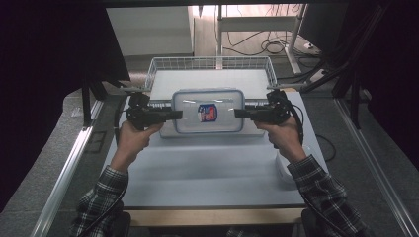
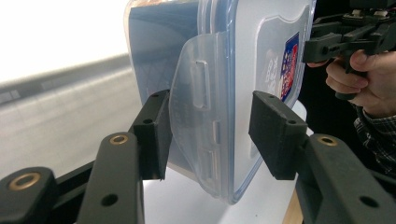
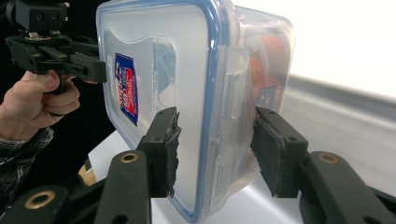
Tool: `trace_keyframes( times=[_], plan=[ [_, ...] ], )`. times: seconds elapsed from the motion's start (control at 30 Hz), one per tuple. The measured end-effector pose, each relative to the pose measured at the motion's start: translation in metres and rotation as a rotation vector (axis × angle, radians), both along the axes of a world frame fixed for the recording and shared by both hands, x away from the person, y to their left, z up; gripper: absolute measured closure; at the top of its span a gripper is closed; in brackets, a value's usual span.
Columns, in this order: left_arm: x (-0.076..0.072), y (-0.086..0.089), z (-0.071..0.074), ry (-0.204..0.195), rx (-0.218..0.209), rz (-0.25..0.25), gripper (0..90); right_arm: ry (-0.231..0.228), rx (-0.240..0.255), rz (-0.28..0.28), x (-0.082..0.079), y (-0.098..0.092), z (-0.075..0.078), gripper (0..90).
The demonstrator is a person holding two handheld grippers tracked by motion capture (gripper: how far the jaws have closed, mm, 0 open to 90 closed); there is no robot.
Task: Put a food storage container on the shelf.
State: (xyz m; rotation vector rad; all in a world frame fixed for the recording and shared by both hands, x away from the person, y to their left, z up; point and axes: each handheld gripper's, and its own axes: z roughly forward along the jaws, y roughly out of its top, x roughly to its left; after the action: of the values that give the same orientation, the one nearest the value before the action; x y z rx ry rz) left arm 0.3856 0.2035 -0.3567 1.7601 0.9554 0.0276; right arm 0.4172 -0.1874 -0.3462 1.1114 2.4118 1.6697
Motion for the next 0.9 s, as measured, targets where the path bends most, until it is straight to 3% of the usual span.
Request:
trace_keyframes(
  times=[0.23,0.6,0.9],
  plan=[
    [0.013,0.004,0.018,-0.011,-0.01,0.01,49.5,-0.008,0.003,-0.006,0.015,0.005,0.022,52.1],
    [0.044,0.002,0.045,-0.02,-0.028,0.018,49.6,-0.009,0.028,-0.03,0.039,0.002,0.042,52.0],
    [0.067,0.002,0.051,-0.017,-0.03,0.028,49.5,-0.004,0.046,-0.051,0.062,0.003,0.05,51.6]
  ],
)
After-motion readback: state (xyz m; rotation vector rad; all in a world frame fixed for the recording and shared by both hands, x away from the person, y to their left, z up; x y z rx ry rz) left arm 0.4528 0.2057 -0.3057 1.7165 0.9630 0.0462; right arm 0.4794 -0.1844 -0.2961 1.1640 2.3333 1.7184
